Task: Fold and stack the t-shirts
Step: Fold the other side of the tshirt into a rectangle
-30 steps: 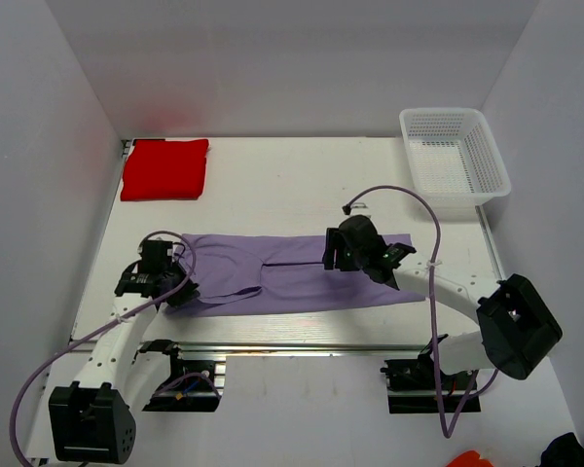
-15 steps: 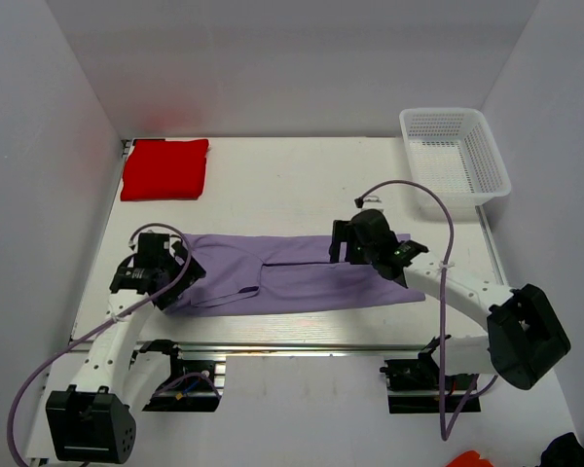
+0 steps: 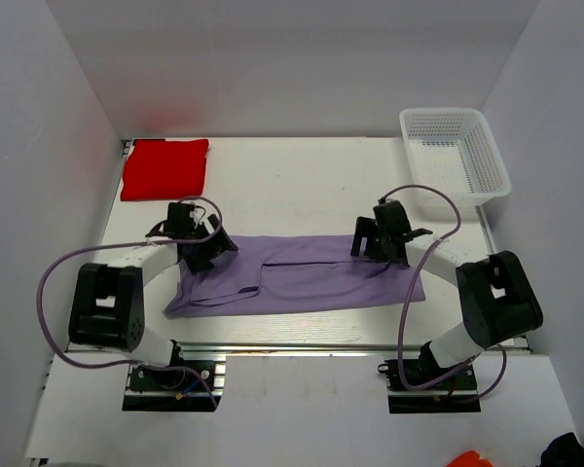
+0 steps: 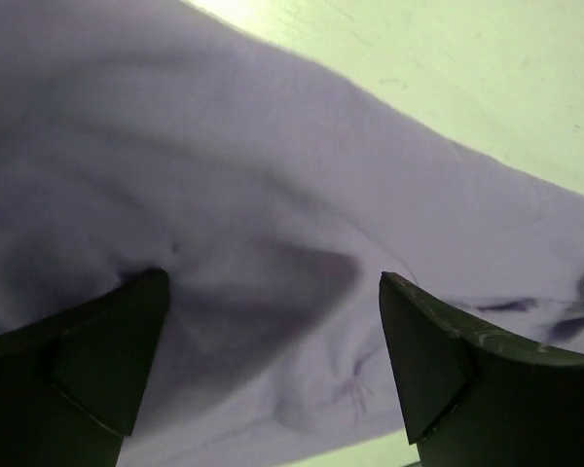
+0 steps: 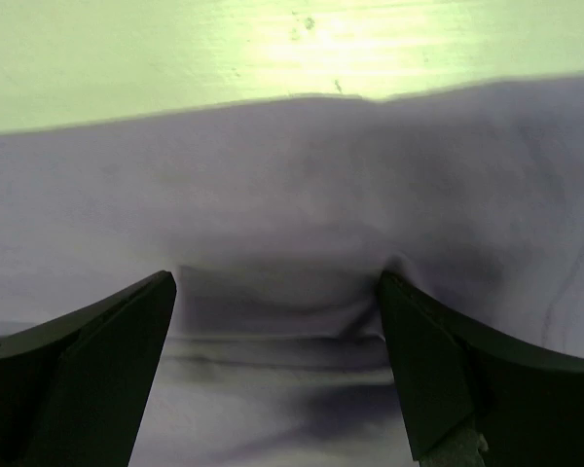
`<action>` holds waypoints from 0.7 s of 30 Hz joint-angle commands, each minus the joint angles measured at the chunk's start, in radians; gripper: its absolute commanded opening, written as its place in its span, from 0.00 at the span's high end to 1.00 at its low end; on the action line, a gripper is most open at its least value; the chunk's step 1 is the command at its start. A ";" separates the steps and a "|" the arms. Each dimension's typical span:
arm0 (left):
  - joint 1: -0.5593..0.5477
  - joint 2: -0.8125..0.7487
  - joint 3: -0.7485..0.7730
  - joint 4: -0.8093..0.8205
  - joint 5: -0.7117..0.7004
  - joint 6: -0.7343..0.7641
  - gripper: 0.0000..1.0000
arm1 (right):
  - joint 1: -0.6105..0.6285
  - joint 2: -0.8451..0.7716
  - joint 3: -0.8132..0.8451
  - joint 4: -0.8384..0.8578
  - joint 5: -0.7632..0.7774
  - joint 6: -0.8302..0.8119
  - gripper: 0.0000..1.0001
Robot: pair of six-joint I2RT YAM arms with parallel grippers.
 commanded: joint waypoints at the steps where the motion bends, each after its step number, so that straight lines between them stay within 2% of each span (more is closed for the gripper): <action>1: -0.014 0.127 0.099 0.104 0.007 0.036 0.00 | -0.028 0.055 0.010 0.036 -0.115 -0.020 0.10; 2: -0.014 0.128 0.099 0.104 -0.019 0.036 0.00 | -0.028 0.064 0.007 0.033 -0.158 -0.015 0.10; 3: -0.014 0.201 0.143 0.093 -0.072 0.036 0.00 | -0.035 0.076 0.004 0.034 -0.180 -0.018 0.10; 6: -0.014 0.330 0.280 0.106 -0.062 0.048 0.00 | -0.037 0.107 -0.037 0.032 -0.266 -0.026 0.10; 7: -0.014 0.418 0.323 0.106 -0.062 0.059 0.00 | -0.031 0.106 -0.049 0.034 -0.318 -0.031 0.10; 10: -0.014 0.574 0.557 0.133 -0.058 0.091 0.00 | -0.006 0.064 -0.123 0.060 -0.465 -0.055 0.10; 11: -0.014 0.706 0.716 0.142 -0.008 0.109 0.00 | 0.001 0.041 -0.135 0.057 -0.502 -0.070 0.10; 13: -0.023 0.866 0.916 0.118 0.068 0.110 0.00 | 0.070 0.018 -0.171 -0.001 -0.547 -0.132 0.10; 14: -0.023 0.952 1.149 0.109 0.115 0.119 0.00 | 0.098 0.008 -0.165 -0.022 -0.583 -0.155 0.10; 15: -0.037 1.134 1.288 0.053 0.161 0.119 0.00 | 0.165 0.015 -0.140 -0.096 -0.597 -0.205 0.10; 16: -0.037 1.233 1.440 0.028 0.198 0.108 0.00 | 0.248 0.026 -0.128 -0.163 -0.617 -0.256 0.10; 17: -0.065 1.326 1.718 0.038 0.296 0.108 0.00 | 0.285 0.073 -0.111 -0.184 -0.642 -0.271 0.10; 18: -0.078 1.409 1.825 0.114 0.321 0.108 0.00 | 0.358 0.089 -0.091 -0.197 -0.662 -0.299 0.10; 19: -0.092 1.503 1.881 0.214 0.356 0.073 0.00 | 0.415 0.118 -0.074 -0.185 -0.770 -0.304 0.10; 21: -0.128 1.489 1.799 0.404 0.303 0.030 0.00 | 0.478 0.148 -0.042 -0.161 -0.801 -0.334 0.10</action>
